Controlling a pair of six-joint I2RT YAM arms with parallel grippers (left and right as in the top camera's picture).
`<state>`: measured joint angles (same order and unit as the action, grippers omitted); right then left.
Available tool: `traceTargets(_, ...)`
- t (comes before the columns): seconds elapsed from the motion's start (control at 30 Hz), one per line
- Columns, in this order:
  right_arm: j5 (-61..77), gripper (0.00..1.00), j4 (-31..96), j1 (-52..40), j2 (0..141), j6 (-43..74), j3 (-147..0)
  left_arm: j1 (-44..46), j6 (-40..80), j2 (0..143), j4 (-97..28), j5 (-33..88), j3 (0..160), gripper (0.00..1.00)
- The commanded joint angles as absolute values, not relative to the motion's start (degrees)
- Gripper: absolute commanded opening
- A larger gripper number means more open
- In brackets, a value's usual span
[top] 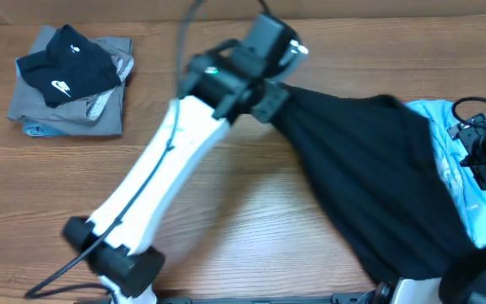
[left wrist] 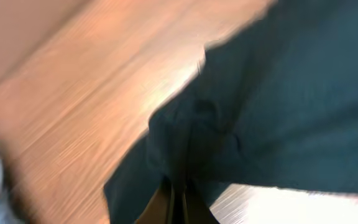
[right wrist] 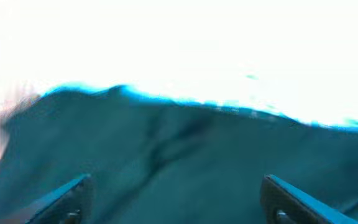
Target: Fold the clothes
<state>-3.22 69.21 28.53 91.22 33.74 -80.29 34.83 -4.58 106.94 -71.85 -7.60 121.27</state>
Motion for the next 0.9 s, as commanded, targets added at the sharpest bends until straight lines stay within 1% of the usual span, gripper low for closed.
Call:
traceTargets(0.0, 0.2, 0.83, 67.9, 29.1, 97.2, 31.0, -80.6, 30.7, -1.0, 104.0, -73.5, -14.2, 122.0, 0.05)
traceTargets(0.03, 0.2, 0.82, 67.4, 29.0, 99.0, 31.0, -80.6, 30.1, -1.0, 103.6, -73.8, -13.9, 122.0, 0.05)
traceTargets(0.07, 0.2, 0.78, 66.9, 29.0, 100.6, 31.0, -80.6, 29.5, -1.0, 103.2, -74.4, -13.9, 122.0, 0.06)
traceTargets(0.13, 0.4, 0.71, 66.1, 29.0, 103.6, 31.0, -80.6, 28.8, -1.0, 102.5, -75.4, -14.2, 122.0, 0.06)
traceTargets(0.2, 0.4, 0.61, 65.3, 29.0, 106.5, 31.0, -80.4, 28.1, 0.4, 102.2, -76.6, -14.1, 122.0, 0.06)
traceTargets(0.23, 0.4, 0.57, 64.7, 29.0, 107.7, 31.0, -80.1, 27.7, 0.8, 102.2, -77.3, -14.1, 122.0, 0.07)
traceTargets(0.27, 0.9, 0.54, 63.7, 29.0, 109.5, 31.1, -79.5, 27.2, 1.1, 102.2, -78.5, -14.1, 122.0, 0.11)
traceTargets(0.33, 1.6, 0.48, 62.6, 29.0, 111.0, 31.1, -78.6, 26.9, 1.7, 102.2, -79.6, -14.2, 122.0, 0.13)
traceTargets(0.43, 0.8, 0.45, 59.1, 29.3, 112.4, 31.4, -76.3, 26.6, 1.7, 102.2, -80.4, -14.3, 122.0, 0.17)
traceTargets(0.53, -0.8, 0.43, 55.3, 30.6, 113.4, 32.9, -74.2, 26.3, 1.8, 102.2, -81.6, -15.8, 122.0, 0.19)
traceTargets(0.63, -1.4, 0.35, 52.1, 33.6, 114.5, 35.0, -72.6, 26.2, 1.8, 102.2, -83.0, -16.7, 122.1, 0.2)
traceTargets(0.7, -1.5, 0.31, 51.0, 35.8, 115.3, 35.7, -72.4, 26.2, 1.8, 102.2, -83.7, -16.7, 122.0, 0.25)
traceTargets(0.73, -1.4, 0.26, 50.1, 37.7, 115.5, 35.9, -72.4, 26.2, 1.8, 102.2, -83.9, -16.7, 122.0, 0.3)
traceTargets(0.83, -1.4, 0.15, 48.4, 42.4, 115.4, 35.9, -72.9, 26.2, 1.8, 102.2, -84.0, -16.5, 122.0, 0.37)
traceTargets(0.87, -1.2, 0.14, 48.1, 43.9, 115.4, 35.8, -73.3, 26.2, 1.8, 102.2, -84.1, -16.5, 122.1, 0.39)
